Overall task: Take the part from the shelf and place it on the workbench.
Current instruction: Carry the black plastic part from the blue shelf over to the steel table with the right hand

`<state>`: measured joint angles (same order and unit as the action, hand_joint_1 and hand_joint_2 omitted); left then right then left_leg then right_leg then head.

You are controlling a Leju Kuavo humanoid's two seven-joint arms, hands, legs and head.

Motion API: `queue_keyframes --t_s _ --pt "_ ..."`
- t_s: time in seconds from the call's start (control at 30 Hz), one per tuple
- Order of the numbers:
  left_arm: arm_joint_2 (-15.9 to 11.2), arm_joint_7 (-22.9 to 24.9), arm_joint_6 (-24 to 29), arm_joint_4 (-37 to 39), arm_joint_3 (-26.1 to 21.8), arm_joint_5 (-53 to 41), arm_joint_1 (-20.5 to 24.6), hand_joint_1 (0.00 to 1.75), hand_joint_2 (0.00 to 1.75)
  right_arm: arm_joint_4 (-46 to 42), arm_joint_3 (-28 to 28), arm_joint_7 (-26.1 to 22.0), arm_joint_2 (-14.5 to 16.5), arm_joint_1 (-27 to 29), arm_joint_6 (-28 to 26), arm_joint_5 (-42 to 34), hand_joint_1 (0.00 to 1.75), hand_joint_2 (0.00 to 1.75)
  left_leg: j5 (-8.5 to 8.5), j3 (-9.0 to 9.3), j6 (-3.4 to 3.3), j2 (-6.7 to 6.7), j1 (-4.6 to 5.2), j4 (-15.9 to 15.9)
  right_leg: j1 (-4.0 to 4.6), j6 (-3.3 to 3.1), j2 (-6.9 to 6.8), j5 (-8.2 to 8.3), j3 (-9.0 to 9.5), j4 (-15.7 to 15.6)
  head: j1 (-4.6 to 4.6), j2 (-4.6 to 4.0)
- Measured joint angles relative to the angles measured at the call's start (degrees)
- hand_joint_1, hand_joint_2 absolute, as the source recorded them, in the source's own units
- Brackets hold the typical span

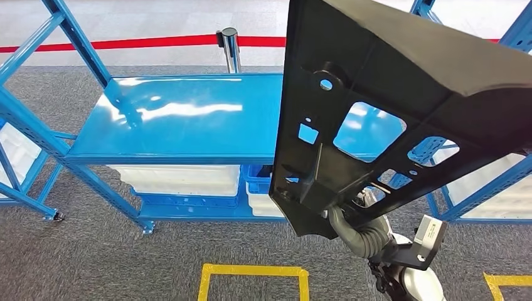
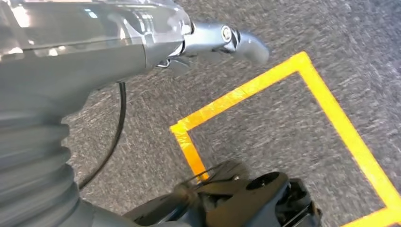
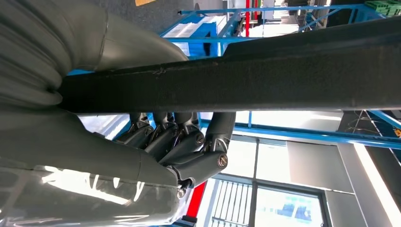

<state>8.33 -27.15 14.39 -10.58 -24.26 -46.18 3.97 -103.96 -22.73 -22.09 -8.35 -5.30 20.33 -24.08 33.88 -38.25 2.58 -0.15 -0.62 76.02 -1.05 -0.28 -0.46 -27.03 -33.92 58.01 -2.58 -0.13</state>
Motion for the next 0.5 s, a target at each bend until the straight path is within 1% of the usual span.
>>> queue_keyframes --t_s 0.03,0.07,0.1,0.13,0.17,0.2,0.23,0.27,0.3,0.33,0.37,0.4,0.43,0.47,0.5 --pt "0.0 0.01 0.01 -0.01 0.0 0.01 0.05 0.0 1.75 0.01 0.09 -0.01 0.0 0.03 0.04 0.03 1.75 1.75 -1.65 1.53 0.08 0.0 -0.17 -1.23 -0.06 0.1 -0.01 0.47 -0.57 0.07 -0.14 0.0" --pt "0.0 -0.01 0.03 -0.02 0.0 0.01 0.11 0.0 1.75 0.01 0.19 -0.02 0.0 0.01 0.11 0.07 1.75 1.75 -3.05 3.53 0.16 0.01 -0.33 -3.64 -0.12 0.25 -0.01 0.86 -1.05 0.16 -0.28 0.0" --pt "0.01 -0.01 0.04 -0.03 0.0 0.02 0.22 0.0 1.75 -0.01 0.3 -0.02 0.0 0.0 0.22 0.09 1.75 1.75 -3.61 5.99 0.23 0.01 -0.51 -7.02 -0.14 0.44 0.0 1.18 -1.43 0.31 -0.49 0.0" --pt "0.03 -0.02 0.06 -0.04 0.0 0.02 0.39 0.0 1.75 -0.05 0.43 -0.03 0.0 -0.03 0.36 0.11 1.75 1.75 -3.36 8.69 0.3 -0.01 -0.55 -11.11 -0.08 0.71 0.01 1.5 -1.81 0.55 -0.77 0.0" --pt "0.06 -0.04 0.08 -0.05 0.0 0.02 0.59 0.0 1.75 -0.11 0.56 -0.04 0.0 -0.09 0.52 0.14 1.75 1.75 -2.72 10.87 0.29 -0.06 -0.57 -14.66 0.01 1.02 0.0 1.9 -2.18 0.77 -0.94 0.0" --pt "0.09 -0.05 0.11 -0.05 0.01 0.02 0.78 0.0 1.75 -0.19 0.68 -0.05 0.0 -0.17 0.69 0.15 1.75 1.75 -1.94 12.28 0.24 -0.13 -0.48 -17.25 0.11 1.35 -0.03 2.39 -2.52 0.94 -0.99 0.0" --pt "0.12 -0.07 0.15 -0.06 0.01 0.0 0.9 0.0 1.75 -0.26 0.79 -0.07 0.0 -0.23 0.87 0.16 1.75 1.75 -1.43 12.67 0.07 -0.2 -0.29 -18.44 0.17 1.68 -0.06 2.89 -2.79 1.02 -0.91 0.0" --pt "0.15 -0.06 0.2 -0.05 0.02 -0.03 0.93 0.0 1.75 -0.3 0.89 -0.08 0.0 -0.27 1.04 0.16 1.75 1.75 -1.55 12.26 -0.35 -0.2 -0.32 -18.5 0.23 2.01 -0.09 3.28 -3.01 1.03 -0.65 0.0" --pt "0.16 -0.02 0.25 -0.05 0.02 -0.06 0.93 0.0 1.75 -0.32 0.98 -0.09 0.01 -0.25 1.21 0.15 1.75 1.75 -1.95 11.72 -0.85 -0.12 -0.31 -18.44 0.22 2.28 -0.06 2.88 -3.32 1.3 -0.44 0.0" --pt "0.17 0.05 0.36 -0.06 0.01 -0.09 0.92 0.0 1.75 -0.33 1.07 -0.09 0.01 -0.2 1.34 0.14 1.75 1.75 -2.5 11.08 -1.5 0.02 -0.33 -18.41 0.19 2.46 -0.02 1.42 -3.75 2.3 -0.2 0.0" --pt "0.17 0.12 0.46 -0.07 -0.01 -0.12 0.94 0.0 1.75 -0.34 1.17 -0.1 0.01 -0.13 1.46 0.13 1.75 1.75 -3.15 10.35 -2.07 0.15 -0.38 -18.43 0.17 2.56 0.04 -1.0 -4.44 4.38 0.09 0.0" --pt "0.16 0.17 0.57 -0.09 -0.02 -0.16 0.97 0.0 1.75 -0.35 1.3 -0.12 0.02 -0.06 1.55 0.12 1.75 1.75 -3.78 9.56 -2.43 0.25 -0.3 -18.4 0.11 2.58 0.1 -3.95 -5.33 7.48 0.39 0.0" --pt "0.15 0.2 0.67 -0.1 -0.02 -0.2 0.98 0.0 1.75 -0.36 1.44 -0.13 0.02 0.01 1.61 0.12 1.75 1.75 -4.39 8.74 -2.63 0.3 -0.24 -18.34 0.11 2.59 0.13 -6.47 -6.23 11.22 0.71 0.0" --pt "0.15 0.2 0.69 -0.1 -0.02 -0.24 0.98 0.0 1.75 -0.36 1.61 -0.14 0.02 0.11 1.64 0.13 1.75 1.75 -4.96 7.9 -2.66 0.35 -0.19 -18.22 0.12 2.63 0.16 -7.85 -6.84 14.57 0.95 0.0" --pt "0.15 0.2 0.7 -0.1 -0.02 -0.27 0.97 0.0 1.75 -0.36 1.76 -0.14 0.02 0.21 1.66 0.13 1.75 1.75 -5.46 7.04 -2.64 0.39 -0.16 -18.03 0.13 2.67 0.17 -7.87 -6.79 16.63 1.13 0.0"
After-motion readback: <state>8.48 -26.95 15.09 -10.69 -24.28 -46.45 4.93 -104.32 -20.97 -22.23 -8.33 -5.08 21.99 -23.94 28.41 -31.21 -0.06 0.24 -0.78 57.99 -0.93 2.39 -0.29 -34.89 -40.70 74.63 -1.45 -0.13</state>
